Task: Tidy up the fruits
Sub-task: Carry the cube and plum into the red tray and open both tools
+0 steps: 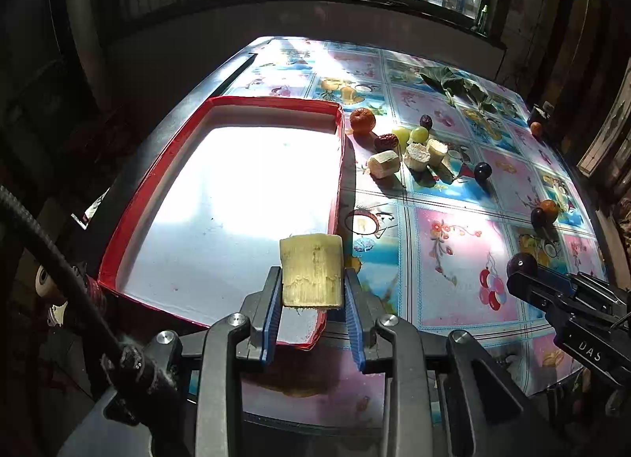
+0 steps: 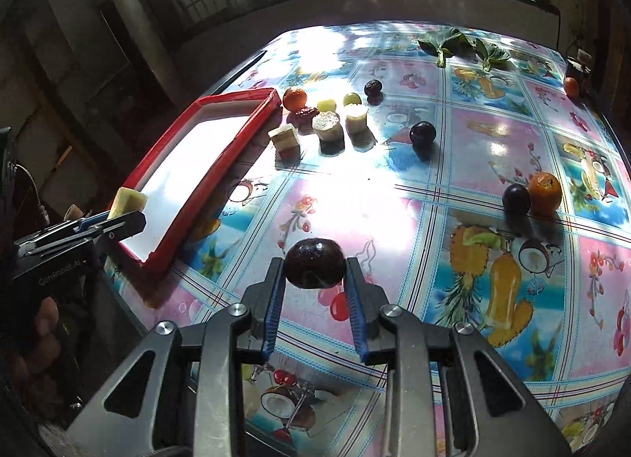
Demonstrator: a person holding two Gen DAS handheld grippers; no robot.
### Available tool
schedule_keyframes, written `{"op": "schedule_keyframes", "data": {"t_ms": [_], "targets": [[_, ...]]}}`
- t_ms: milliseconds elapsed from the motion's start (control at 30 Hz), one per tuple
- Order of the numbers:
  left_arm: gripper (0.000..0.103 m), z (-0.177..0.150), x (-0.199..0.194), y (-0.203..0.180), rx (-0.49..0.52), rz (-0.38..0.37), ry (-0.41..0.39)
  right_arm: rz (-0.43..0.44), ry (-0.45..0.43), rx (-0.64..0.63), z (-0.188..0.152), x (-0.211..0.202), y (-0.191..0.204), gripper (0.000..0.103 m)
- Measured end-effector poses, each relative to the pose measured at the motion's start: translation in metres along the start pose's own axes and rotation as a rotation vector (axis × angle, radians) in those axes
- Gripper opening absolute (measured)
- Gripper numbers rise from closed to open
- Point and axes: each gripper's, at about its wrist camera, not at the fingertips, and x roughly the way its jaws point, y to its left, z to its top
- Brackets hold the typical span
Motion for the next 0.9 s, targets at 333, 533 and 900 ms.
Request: {"op": "schedule_keyframes", "data": {"t_ms": [333, 533, 900], "targets": [[0.029, 0.008, 0.004, 0.056, -0.089, 0.091, 0.000, 0.110, 0.008, -0.120, 0.023, 0.022, 0.067, 0.032], [0.029, 0.011, 0.015, 0.072, -0.124, 0.121, 0.025, 0.170, 0.017, -0.167, 0.038, 0.042, 0.104, 0.032], [0.029, 0.013, 0.042, 0.094, -0.163, 0.176, 0.077, 0.214, 0.118, -0.284, 0.050, 0.105, 0.153, 0.032]]}}
